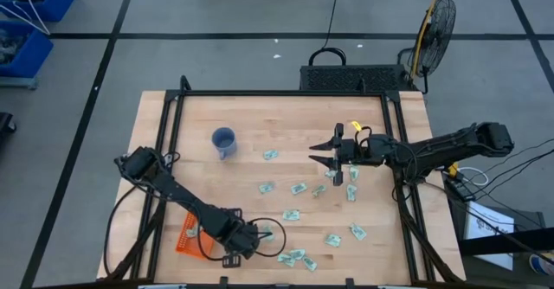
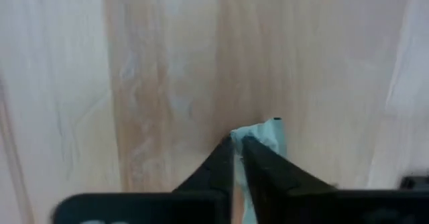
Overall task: Pick and place Stevia / Truvia into bins
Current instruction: Put the stevia packet into the orange bin
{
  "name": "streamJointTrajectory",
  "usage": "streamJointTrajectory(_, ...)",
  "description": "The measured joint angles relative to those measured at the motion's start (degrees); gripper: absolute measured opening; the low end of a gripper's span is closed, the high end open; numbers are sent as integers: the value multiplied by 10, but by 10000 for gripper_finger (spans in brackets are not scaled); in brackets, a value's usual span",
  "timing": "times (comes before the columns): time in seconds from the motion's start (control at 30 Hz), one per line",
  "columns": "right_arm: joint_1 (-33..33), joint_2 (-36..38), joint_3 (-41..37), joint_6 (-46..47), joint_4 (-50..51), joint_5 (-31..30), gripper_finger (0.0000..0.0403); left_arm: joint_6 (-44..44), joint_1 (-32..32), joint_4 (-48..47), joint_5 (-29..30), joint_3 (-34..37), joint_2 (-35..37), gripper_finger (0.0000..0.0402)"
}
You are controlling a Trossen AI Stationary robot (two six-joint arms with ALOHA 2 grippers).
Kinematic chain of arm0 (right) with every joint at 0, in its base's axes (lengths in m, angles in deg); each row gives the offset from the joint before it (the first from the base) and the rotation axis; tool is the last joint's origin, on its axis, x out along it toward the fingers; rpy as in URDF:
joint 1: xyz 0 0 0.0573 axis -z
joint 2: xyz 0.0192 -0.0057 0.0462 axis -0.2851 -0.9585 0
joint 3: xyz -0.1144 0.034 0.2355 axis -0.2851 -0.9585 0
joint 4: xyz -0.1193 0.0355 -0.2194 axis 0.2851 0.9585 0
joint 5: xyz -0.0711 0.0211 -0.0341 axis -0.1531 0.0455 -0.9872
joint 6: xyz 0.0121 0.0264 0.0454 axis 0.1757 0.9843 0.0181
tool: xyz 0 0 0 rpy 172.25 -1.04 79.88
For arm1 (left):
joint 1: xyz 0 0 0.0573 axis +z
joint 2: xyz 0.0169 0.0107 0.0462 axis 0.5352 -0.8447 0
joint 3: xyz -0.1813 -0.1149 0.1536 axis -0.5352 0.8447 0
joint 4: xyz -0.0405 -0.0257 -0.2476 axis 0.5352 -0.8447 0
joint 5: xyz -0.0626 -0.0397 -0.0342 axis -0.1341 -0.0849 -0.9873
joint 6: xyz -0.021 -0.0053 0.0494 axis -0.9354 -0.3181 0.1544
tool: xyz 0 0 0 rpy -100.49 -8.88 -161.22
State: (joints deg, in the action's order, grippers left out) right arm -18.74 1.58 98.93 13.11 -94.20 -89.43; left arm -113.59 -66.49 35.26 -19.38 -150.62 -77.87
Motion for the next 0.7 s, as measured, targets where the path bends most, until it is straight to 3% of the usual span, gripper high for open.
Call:
streamJointTrajectory(0.07,0,0,0,0,0,0,109,11,2,0,5,0,1,9)
streamJointTrajectory(0.23,0,0,0,-1,0,0,110,28,10,-5,15,0,24,5)
streamJointTrajectory(0.43,0,0,0,-2,0,0,110,23,15,-63,87,0,116,3)
streamJointTrajectory(0.57,0,0,0,-4,0,0,109,-22,10,-133,124,1,177,3)
streamJointTrajectory(0.7,0,0,0,-4,4,0,109,-142,-8,-238,122,0,220,3)
